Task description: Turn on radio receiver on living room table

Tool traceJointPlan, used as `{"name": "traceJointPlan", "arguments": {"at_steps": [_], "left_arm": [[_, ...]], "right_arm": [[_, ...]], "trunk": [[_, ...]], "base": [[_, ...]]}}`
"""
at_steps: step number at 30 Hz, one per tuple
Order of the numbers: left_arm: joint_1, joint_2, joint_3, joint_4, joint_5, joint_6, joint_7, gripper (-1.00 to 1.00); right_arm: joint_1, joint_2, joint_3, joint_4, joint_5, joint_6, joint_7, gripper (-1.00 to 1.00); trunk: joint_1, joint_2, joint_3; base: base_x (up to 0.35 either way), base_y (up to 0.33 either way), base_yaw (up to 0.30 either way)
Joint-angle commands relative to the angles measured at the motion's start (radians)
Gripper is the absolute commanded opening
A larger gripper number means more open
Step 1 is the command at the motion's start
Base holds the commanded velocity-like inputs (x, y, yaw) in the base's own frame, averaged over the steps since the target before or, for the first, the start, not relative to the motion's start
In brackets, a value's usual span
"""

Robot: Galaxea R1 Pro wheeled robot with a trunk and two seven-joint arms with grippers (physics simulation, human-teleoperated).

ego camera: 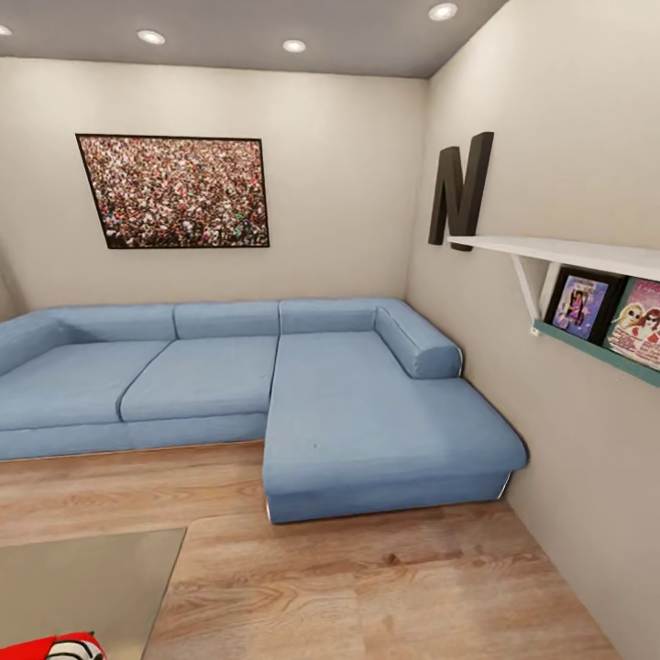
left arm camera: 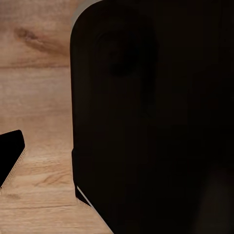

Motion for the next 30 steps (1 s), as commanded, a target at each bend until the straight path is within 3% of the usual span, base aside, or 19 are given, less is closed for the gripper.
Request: {"name": "traceJointPlan", "arguments": {"at_steps": [1, 30], "left_arm": [[0.0, 0.0, 0.0, 0.0, 0.0, 0.0, 0.0, 1.0], [0.0, -0.001, 0.001, -0.002, 0.002, -0.001, 0.0, 1.0]], "right_arm": [[0.0, 0.0, 0.0, 0.0, 0.0, 0.0, 0.0, 1.0], [-0.001, 0.0, 0.001, 0.0, 0.001, 0.0, -0.005, 1.0]], "trunk": [[0.0, 0.0, 0.0], [0.0, 0.0, 0.0]], "base": [[0.323, 0.0, 0.0], [0.323, 0.0, 0.0]]}}
